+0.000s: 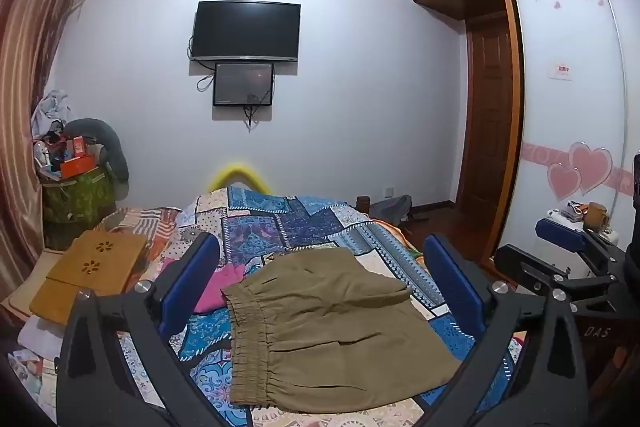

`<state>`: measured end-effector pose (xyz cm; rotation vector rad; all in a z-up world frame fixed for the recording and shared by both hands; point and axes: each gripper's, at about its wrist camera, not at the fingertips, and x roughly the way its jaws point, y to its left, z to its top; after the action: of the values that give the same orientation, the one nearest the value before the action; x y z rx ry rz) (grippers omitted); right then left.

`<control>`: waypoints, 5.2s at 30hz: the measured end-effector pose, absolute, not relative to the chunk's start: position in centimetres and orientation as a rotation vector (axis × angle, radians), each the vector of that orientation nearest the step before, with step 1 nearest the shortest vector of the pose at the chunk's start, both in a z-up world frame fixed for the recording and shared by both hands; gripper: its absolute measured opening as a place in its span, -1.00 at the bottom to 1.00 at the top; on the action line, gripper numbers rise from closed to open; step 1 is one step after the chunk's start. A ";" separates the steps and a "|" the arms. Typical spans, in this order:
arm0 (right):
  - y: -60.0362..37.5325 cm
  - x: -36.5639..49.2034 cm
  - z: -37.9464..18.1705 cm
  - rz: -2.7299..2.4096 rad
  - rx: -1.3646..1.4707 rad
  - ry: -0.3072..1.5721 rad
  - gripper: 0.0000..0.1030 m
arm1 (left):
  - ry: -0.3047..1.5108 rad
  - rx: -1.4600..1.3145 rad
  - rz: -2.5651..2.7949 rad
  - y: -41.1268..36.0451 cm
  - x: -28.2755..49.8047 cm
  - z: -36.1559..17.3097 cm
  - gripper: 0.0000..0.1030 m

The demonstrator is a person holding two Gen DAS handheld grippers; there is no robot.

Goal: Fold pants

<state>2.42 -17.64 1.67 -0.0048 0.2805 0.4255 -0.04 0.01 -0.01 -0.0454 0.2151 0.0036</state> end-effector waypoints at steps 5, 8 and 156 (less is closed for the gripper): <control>-17.7 2.5 1.6 0.425 -0.005 0.282 0.99 | 0.224 -0.031 -0.003 0.5 -0.2 0.6 1.00; -17.7 2.5 1.6 0.426 -0.005 0.282 0.99 | 0.216 -0.025 0.004 0.4 -0.3 0.6 1.00; -20.0 27.0 -21.0 0.404 -0.152 1.050 -0.85 | 1.109 -0.114 0.056 13.6 27.8 -25.0 0.33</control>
<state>26.96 -19.97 -21.05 -0.1521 1.0503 0.4040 27.79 13.60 -25.05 -0.1142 1.1088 0.0559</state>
